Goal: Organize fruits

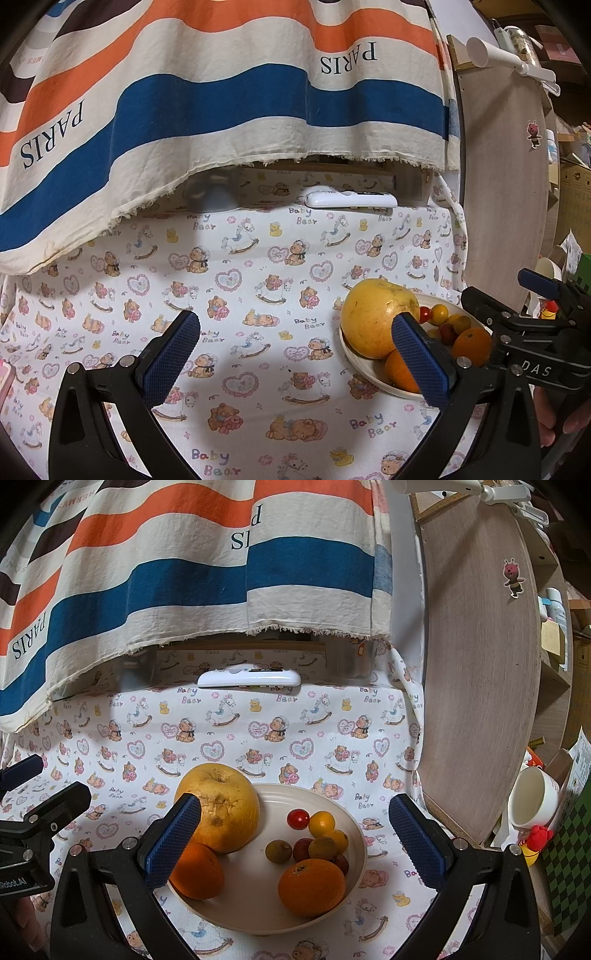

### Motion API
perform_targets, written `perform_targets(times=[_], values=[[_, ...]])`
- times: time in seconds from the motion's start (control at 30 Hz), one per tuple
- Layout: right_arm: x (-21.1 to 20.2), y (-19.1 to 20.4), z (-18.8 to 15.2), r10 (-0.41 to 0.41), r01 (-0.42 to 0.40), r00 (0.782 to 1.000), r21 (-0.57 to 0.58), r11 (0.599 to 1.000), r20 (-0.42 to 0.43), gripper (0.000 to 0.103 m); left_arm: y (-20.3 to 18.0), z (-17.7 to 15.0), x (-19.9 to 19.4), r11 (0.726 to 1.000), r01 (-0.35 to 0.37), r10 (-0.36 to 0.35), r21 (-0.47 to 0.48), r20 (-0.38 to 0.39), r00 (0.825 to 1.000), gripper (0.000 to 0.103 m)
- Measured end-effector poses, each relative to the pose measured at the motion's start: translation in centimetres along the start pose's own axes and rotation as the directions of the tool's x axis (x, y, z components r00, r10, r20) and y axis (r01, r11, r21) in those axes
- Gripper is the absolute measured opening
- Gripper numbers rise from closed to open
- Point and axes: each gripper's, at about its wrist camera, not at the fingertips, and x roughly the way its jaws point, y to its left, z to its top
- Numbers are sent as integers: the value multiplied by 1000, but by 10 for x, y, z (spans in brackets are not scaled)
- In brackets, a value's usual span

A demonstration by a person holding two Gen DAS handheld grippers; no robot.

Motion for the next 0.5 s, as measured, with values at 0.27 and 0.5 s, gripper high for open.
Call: perform_targets(times=[0.27,0.5], values=[[0,0,0,-1,1,1000,1,1000,0,102,0,0,0,1000,1,-1,0,-1,1000,103],[-1,1,0,-1,1,1000,0,1000,0,102,-1,0,0,1000,0,0,-1,-1,1000,103]])
